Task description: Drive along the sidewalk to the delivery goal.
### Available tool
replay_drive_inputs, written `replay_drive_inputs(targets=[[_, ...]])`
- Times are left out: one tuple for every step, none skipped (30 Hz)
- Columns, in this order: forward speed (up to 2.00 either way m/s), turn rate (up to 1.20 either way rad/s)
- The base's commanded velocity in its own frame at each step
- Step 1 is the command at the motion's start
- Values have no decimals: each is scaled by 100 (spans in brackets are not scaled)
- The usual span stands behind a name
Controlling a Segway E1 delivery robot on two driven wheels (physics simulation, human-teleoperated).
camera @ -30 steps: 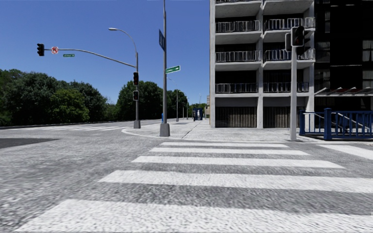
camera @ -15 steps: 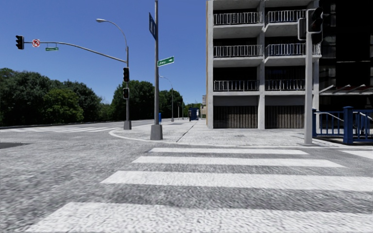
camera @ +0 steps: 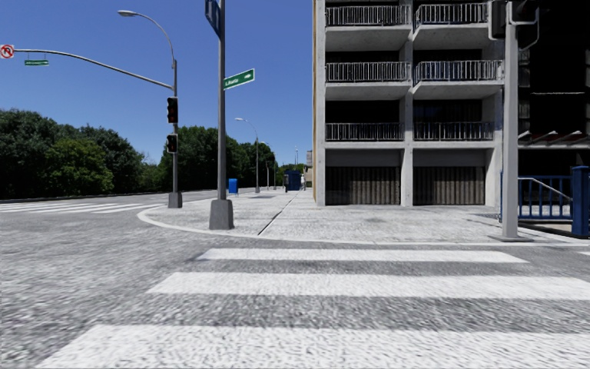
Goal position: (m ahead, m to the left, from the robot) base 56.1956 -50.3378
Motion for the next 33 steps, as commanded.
replay_drive_inputs(targets=[[200, 0], [200, 0], [200, 0], [200, 0], [200, 0], [200, 0], [200, 0], [200, 0], [200, 0], [200, 0], [200, 0], [200, 0], [200, 0], [200, 0], [200, 0], [200, 0], [200, 0], [200, 0], [200, 0], [200, 0], [200, 0], [200, 0], [200, 0], [200, 0], [200, 0], [200, 0], [200, 0], [200, 0], [200, 0], [200, 0], [200, 0], [200, 0], [200, 0]])
